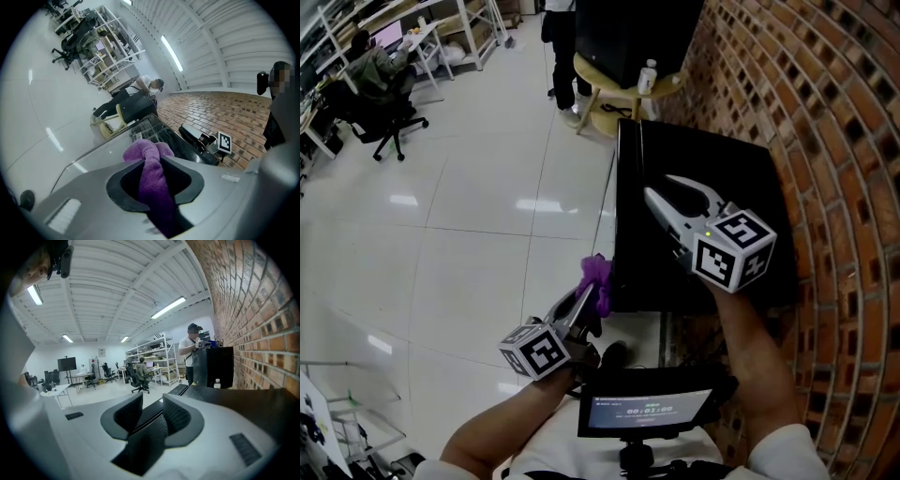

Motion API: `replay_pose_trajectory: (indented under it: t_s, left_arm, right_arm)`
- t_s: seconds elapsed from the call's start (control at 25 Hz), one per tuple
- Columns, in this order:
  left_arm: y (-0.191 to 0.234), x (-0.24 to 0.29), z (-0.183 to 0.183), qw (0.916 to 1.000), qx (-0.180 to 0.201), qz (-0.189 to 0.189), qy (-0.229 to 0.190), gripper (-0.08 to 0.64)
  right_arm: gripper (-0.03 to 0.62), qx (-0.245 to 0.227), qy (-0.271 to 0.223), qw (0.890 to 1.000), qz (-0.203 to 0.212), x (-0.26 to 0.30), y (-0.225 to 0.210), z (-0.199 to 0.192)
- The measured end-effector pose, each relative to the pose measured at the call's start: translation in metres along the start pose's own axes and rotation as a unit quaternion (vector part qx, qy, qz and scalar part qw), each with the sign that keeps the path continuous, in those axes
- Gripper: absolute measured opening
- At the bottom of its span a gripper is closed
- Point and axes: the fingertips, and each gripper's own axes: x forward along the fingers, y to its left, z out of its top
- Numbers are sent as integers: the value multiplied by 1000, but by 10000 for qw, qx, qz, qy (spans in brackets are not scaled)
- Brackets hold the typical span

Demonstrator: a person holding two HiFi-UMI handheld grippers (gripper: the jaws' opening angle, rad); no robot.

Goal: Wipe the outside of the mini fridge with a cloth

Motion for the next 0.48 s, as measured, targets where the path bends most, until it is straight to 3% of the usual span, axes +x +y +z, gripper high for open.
replay_pose_trajectory:
  t_s: [0.48]
  left_arm:
    - [32,5,-18,9996,51,97,242,75]
  right_arm:
    - [127,-2,-8,10000,13,0,0,0]
